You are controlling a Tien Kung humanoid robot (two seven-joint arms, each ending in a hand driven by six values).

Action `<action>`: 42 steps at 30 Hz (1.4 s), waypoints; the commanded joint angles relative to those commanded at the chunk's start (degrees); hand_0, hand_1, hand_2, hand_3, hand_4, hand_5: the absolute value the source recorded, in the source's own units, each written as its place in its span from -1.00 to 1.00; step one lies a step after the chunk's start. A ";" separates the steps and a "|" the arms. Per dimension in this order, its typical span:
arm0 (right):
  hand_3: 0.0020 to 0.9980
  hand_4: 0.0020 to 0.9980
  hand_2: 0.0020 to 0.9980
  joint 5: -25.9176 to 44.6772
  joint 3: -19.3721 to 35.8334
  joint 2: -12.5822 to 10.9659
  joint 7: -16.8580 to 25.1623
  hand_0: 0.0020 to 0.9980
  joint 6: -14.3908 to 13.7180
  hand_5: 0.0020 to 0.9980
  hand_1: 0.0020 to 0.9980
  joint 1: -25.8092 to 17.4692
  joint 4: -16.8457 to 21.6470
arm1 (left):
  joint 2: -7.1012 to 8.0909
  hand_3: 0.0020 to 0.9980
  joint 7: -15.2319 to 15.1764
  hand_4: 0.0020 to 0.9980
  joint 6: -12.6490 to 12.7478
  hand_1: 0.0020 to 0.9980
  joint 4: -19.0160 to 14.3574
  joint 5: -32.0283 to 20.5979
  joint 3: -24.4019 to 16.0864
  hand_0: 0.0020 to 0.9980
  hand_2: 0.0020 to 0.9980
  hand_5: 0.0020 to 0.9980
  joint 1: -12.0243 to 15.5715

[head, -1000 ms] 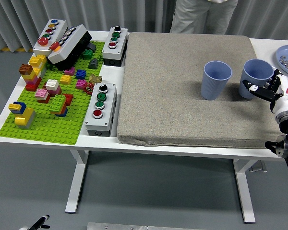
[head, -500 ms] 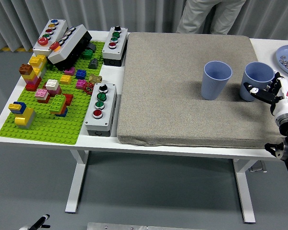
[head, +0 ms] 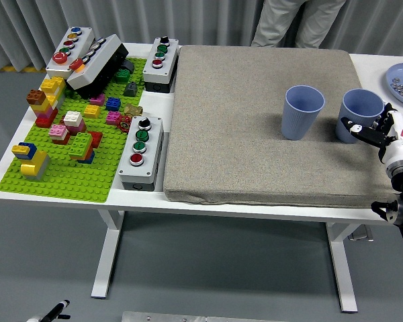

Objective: Pick cup pour cup place

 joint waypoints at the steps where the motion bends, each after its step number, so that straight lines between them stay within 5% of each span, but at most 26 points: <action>1: 0.51 0.34 0.19 -0.04 0.02 -0.01 -0.02 0.62 0.06 -1.00 0.38 0.02 0.00 | -0.01 0.58 0.00 0.28 0.01 0.64 0.00 0.00 0.00 0.73 0.77 1.00 -0.01; 10: 0.74 0.49 0.50 -0.44 0.25 -0.01 -0.67 0.70 1.60 -0.90 0.56 0.02 -0.27 | 0.01 0.58 0.03 0.27 0.00 0.64 0.00 -0.05 0.09 0.74 0.77 1.00 0.09; 42: 0.85 0.60 0.73 -1.78 1.60 -0.09 -1.20 0.77 3.44 -0.79 0.64 0.02 -0.08 | -0.03 0.57 -0.04 0.27 0.03 0.63 0.00 0.02 -0.26 0.73 0.77 1.00 0.35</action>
